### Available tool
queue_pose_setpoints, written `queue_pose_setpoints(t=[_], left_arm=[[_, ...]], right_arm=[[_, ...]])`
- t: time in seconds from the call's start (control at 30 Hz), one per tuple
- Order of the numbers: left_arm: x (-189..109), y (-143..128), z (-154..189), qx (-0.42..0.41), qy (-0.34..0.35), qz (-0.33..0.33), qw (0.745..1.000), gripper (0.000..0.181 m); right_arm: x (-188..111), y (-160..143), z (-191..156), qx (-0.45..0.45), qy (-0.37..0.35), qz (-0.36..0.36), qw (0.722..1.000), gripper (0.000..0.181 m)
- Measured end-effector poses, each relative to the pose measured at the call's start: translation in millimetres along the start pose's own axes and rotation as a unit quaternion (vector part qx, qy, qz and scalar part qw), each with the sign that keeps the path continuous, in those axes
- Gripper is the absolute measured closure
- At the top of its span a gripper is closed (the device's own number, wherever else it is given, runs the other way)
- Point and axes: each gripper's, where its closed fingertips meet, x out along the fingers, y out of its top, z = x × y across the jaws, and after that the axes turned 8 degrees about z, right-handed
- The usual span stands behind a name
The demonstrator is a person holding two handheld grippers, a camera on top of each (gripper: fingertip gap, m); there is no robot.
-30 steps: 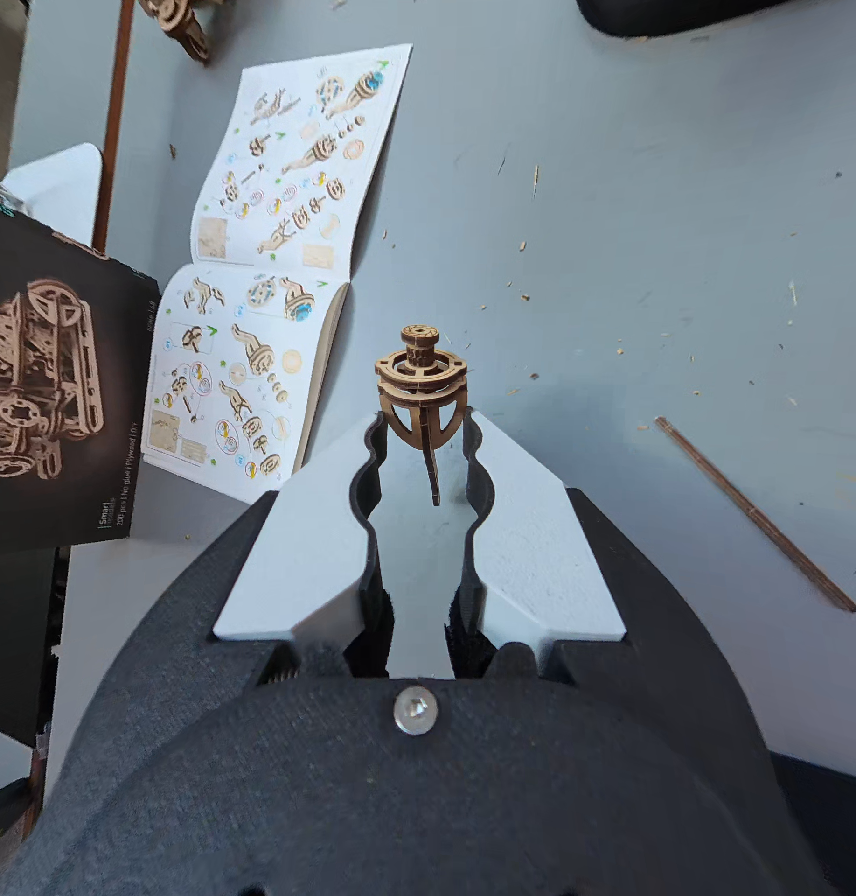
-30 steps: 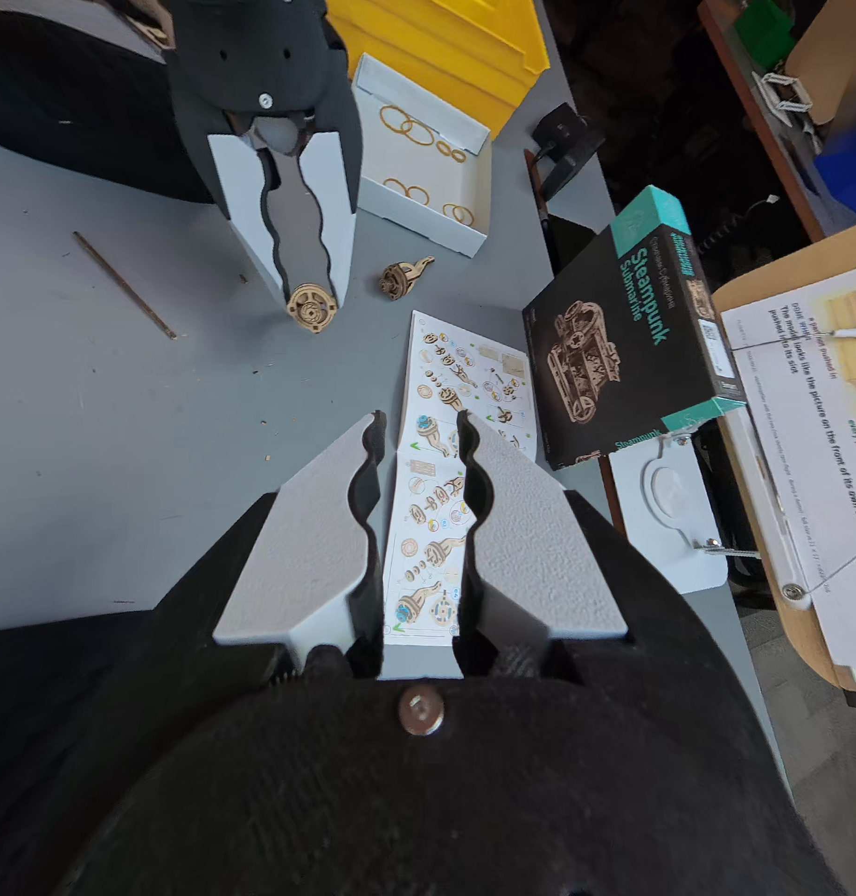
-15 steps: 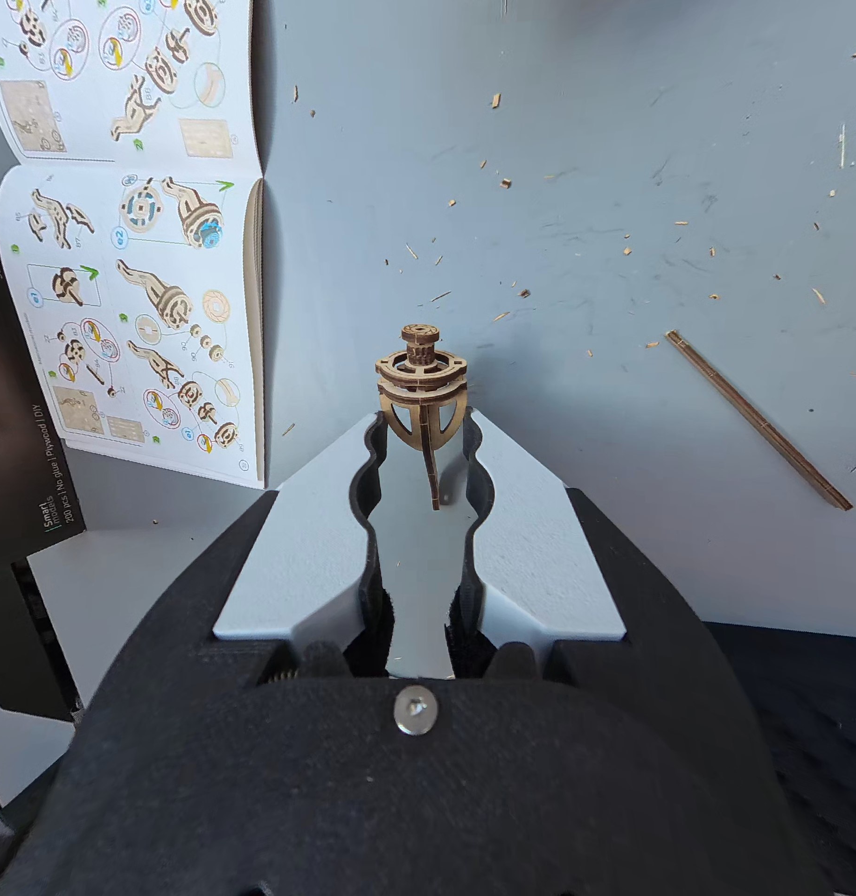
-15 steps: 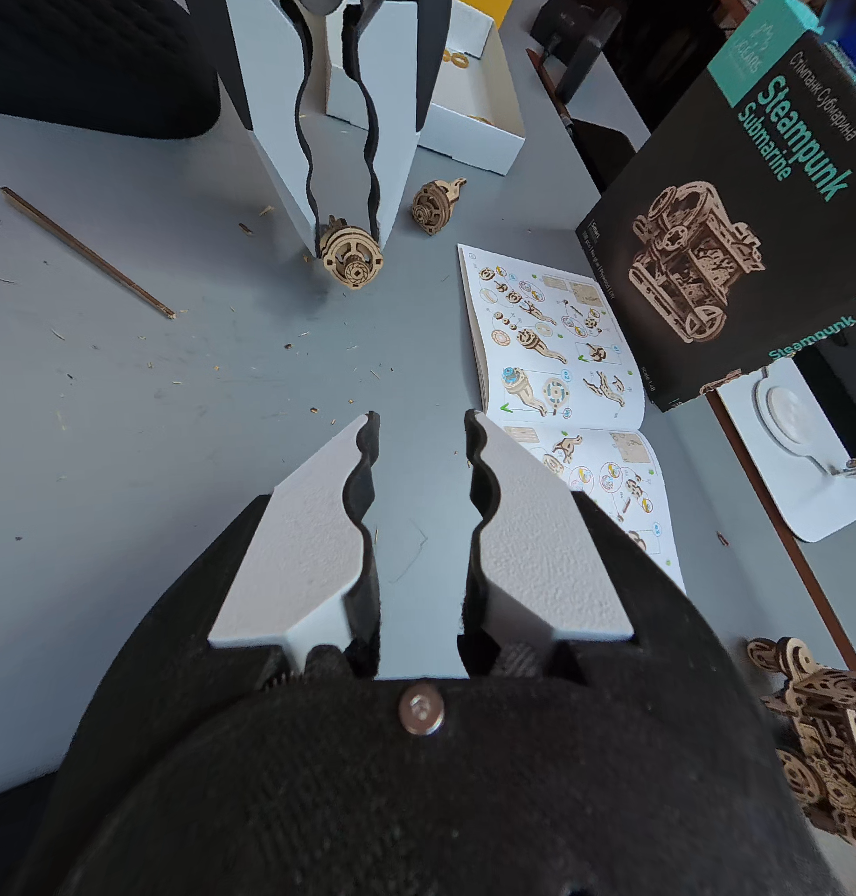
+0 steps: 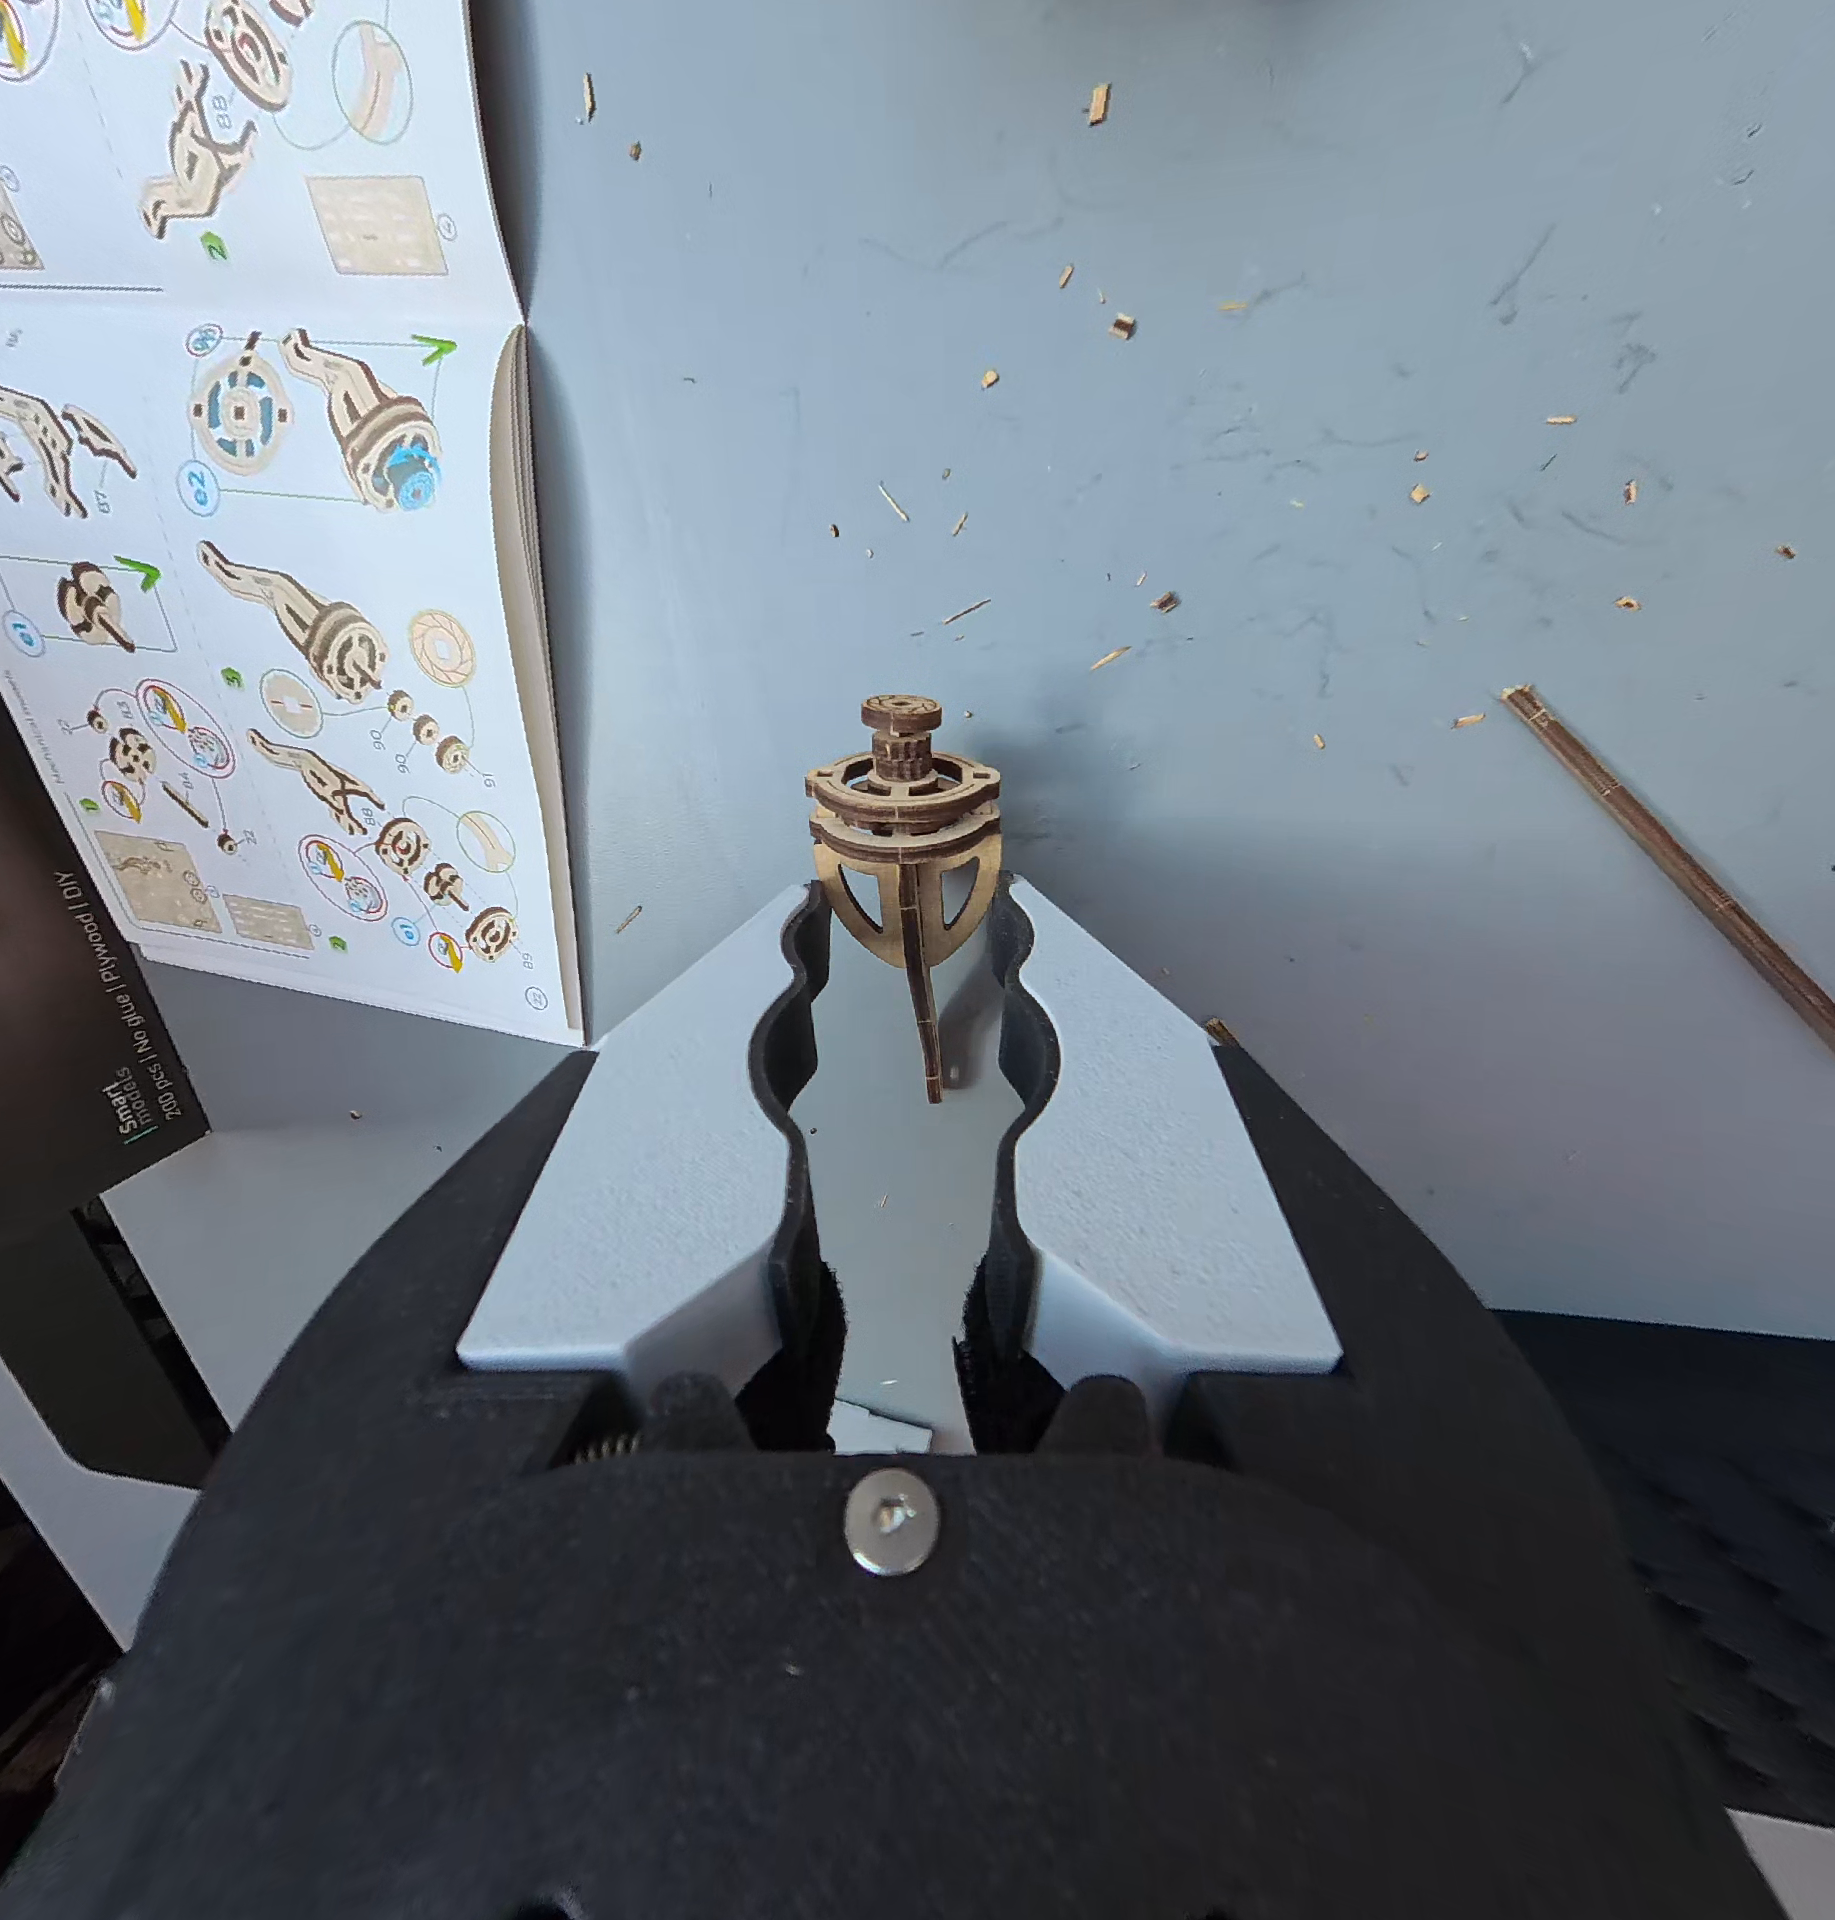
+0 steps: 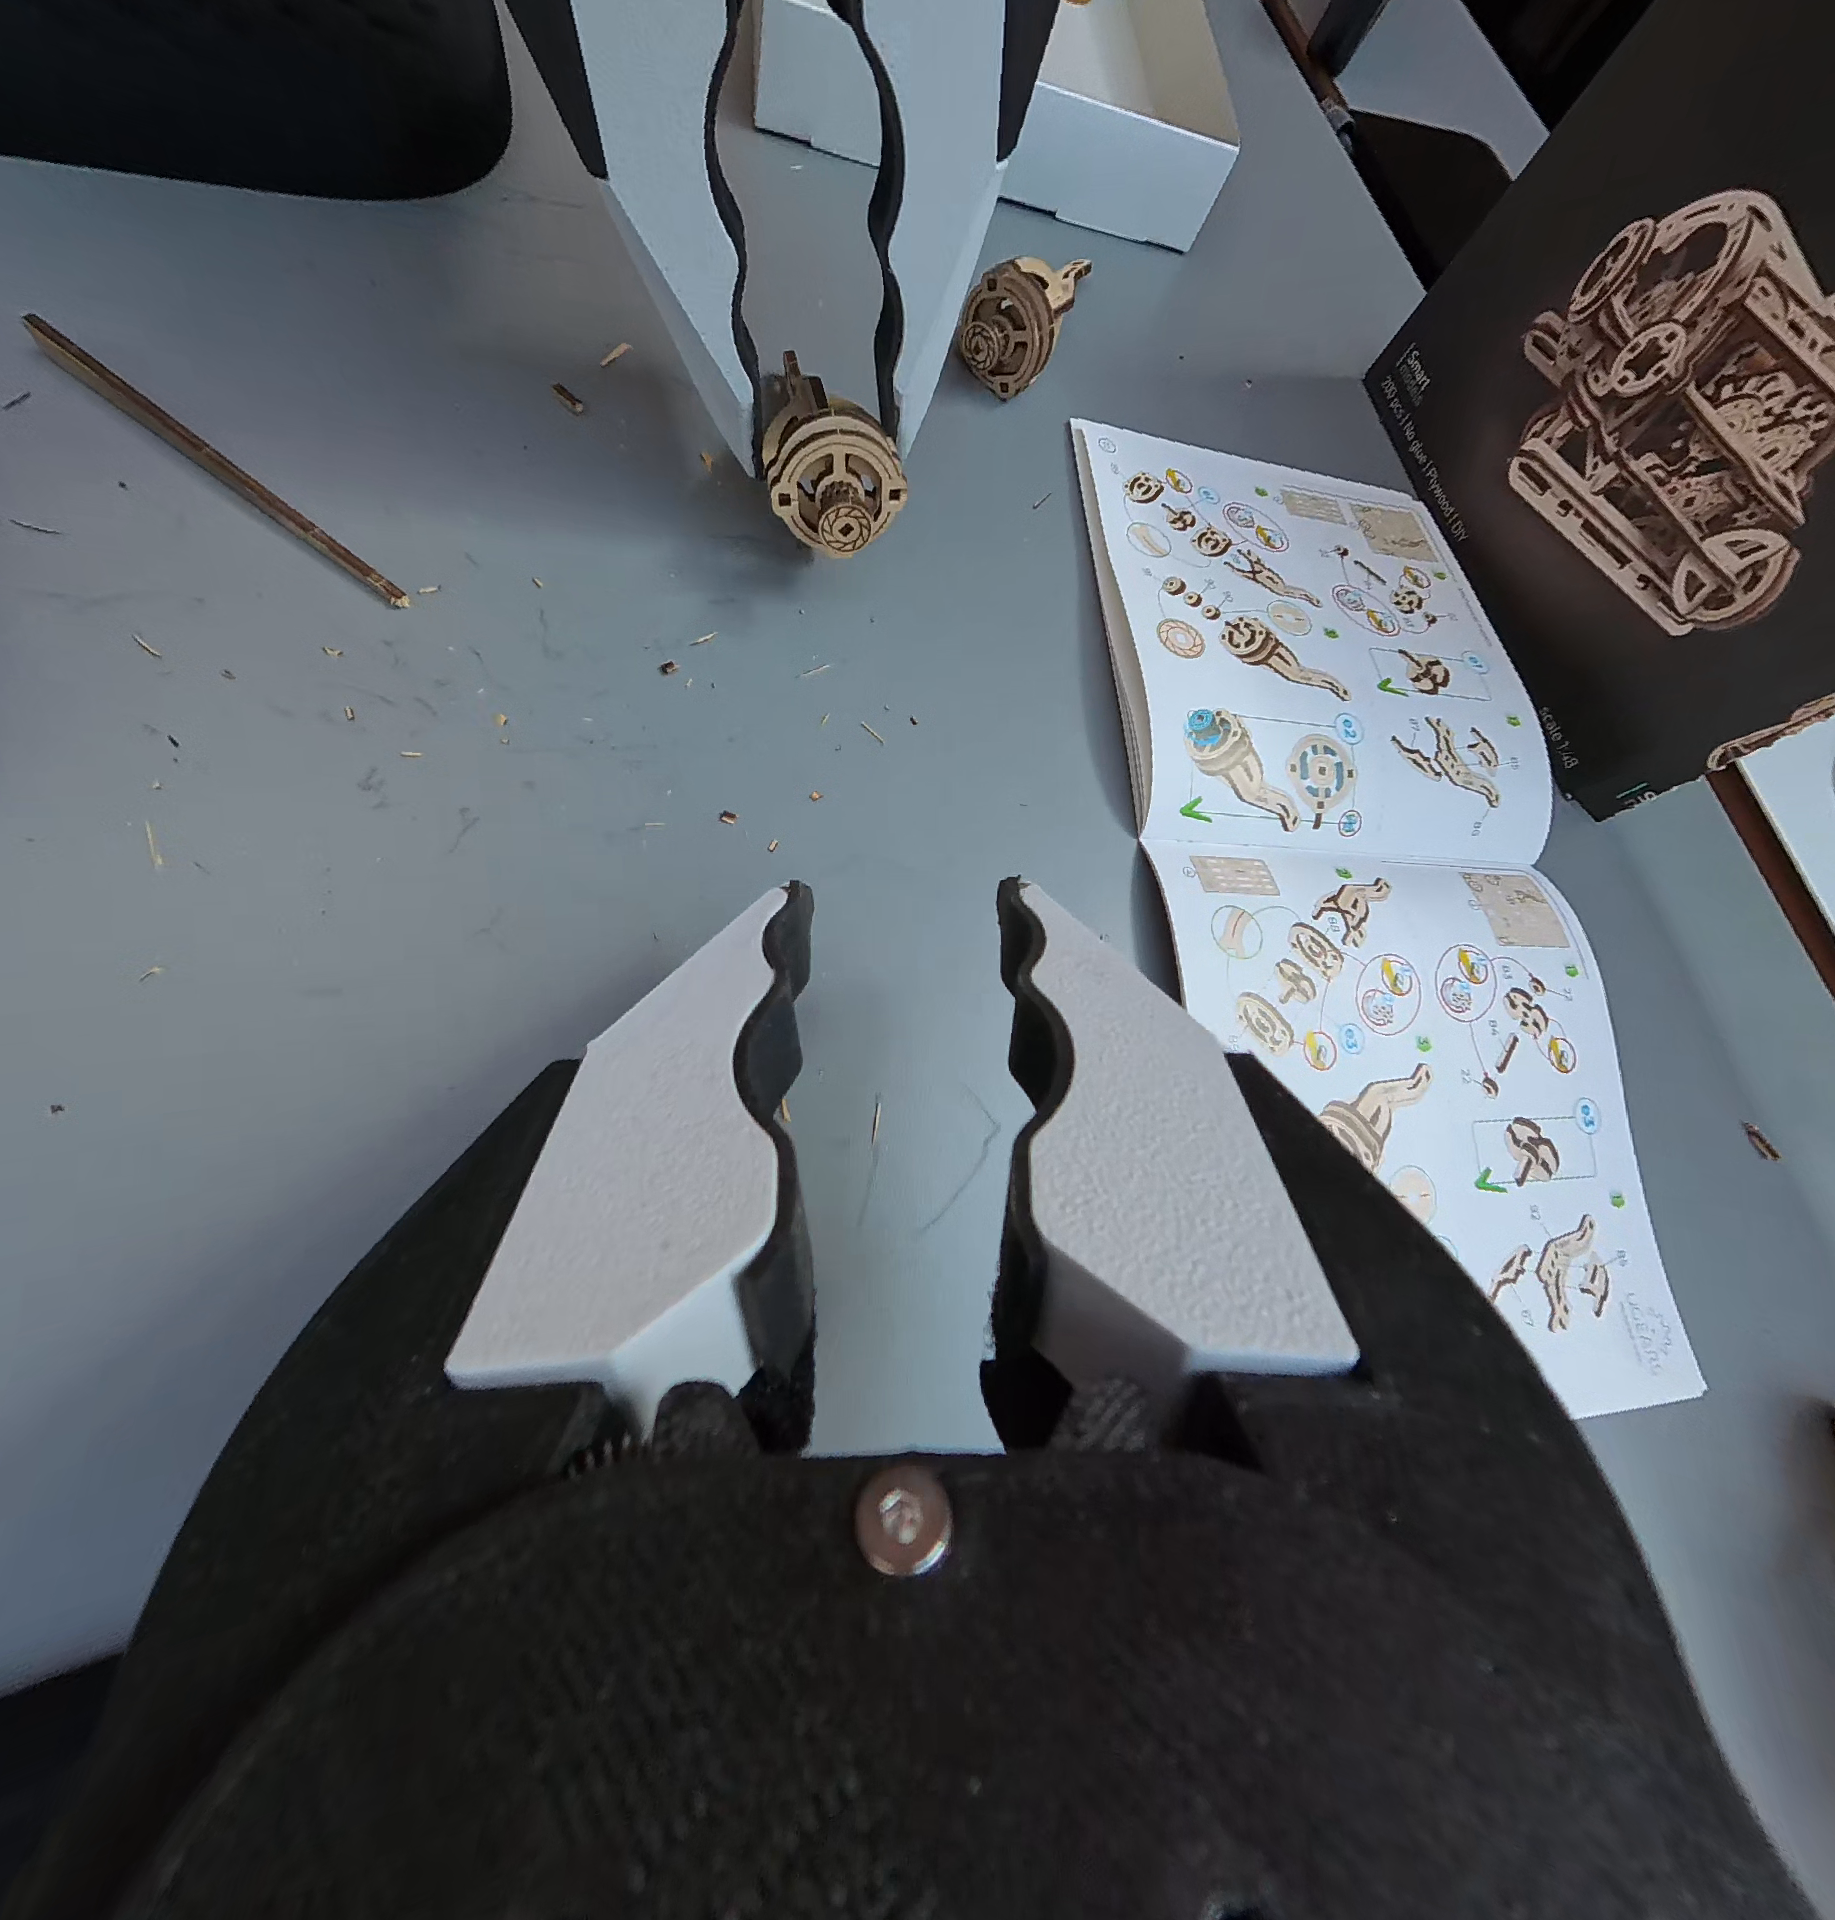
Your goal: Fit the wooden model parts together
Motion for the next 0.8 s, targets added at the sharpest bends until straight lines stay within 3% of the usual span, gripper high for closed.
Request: queue_pose_setpoints(t=[0.8], left_arm=[[5, -3, 2, 0.010, -0.015, -0.023, 1.000, 0.151]], right_arm=[[-2, 0, -9, 0.022, 0.029, 0.021, 0.999, 0.146]])
